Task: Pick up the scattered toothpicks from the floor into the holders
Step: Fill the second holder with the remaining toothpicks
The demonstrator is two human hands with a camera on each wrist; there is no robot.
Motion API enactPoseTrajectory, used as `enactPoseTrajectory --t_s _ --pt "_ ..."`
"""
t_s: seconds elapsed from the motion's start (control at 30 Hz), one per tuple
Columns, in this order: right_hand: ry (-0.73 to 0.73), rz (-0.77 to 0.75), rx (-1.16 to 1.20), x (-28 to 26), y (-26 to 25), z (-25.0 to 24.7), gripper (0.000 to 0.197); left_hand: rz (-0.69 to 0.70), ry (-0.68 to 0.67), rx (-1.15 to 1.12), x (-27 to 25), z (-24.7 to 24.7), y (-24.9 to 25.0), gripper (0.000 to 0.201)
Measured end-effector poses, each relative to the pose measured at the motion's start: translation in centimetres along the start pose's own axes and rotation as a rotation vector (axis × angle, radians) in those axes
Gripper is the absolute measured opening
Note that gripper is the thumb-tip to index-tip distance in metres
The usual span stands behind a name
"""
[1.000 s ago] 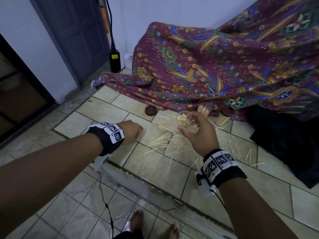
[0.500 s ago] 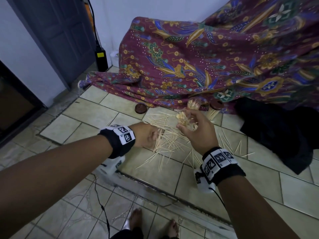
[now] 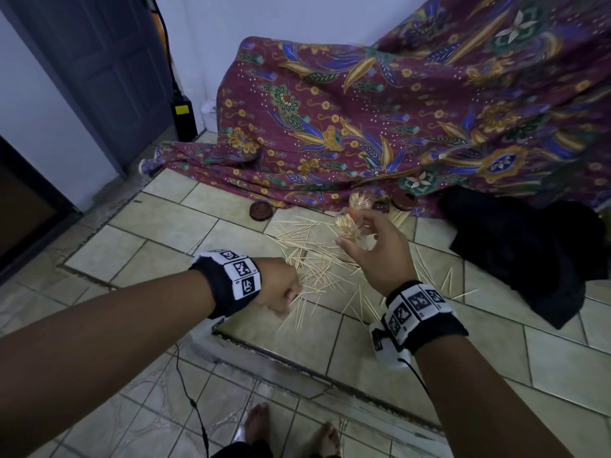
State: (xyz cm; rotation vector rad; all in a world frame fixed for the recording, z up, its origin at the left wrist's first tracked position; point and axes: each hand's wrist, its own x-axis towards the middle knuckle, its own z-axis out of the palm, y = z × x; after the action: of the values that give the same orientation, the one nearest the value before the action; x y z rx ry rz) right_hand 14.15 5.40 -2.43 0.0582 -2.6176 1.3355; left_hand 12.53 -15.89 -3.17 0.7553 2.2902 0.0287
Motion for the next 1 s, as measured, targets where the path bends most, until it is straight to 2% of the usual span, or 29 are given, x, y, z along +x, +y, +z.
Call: enactPoseTrajectory --t_s 0.2,0.27,0.37,0.43,0.67,0.77,0.9,1.0 --pt "0.008 -0.013 -0.016 -0.2 0.7 -0.6 0.049 0.059 0.165 -0.048 0.1 -1.4 0.7 0.022" --pt "0.011 -0.003 -0.023 -0.3 0.9 -0.8 0.049 0.082 0.092 -0.033 -0.4 -1.4 0.8 0.031" --pt "0.016 0.016 -0.025 -0.4 0.9 -1.1 0.044 0.046 -0.105 0.086 -1.0 -0.4 1.5 0.042" --pt "0.015 0.016 -0.028 -0.4 1.0 -1.2 0.044 0.032 -0.137 0.182 -0.8 0.3 1.8 0.043" --pt "0.026 0.042 -0.047 0.1 1.6 -1.0 0.046 0.056 -0.034 0.063 1.2 -1.0 1.4 0.022" --pt "0.021 0.035 -0.049 0.1 1.6 -1.1 0.044 0.085 0.068 -0.004 1.9 -1.7 1.1 0.018" --pt "0.019 0.039 -0.045 0.1 1.6 -1.3 0.043 0.108 0.221 0.0 1.8 -2.2 0.6 0.022" --pt "0.017 0.038 -0.041 0.1 1.5 -1.4 0.043 0.143 0.165 0.034 1.2 -1.6 0.9 0.033"
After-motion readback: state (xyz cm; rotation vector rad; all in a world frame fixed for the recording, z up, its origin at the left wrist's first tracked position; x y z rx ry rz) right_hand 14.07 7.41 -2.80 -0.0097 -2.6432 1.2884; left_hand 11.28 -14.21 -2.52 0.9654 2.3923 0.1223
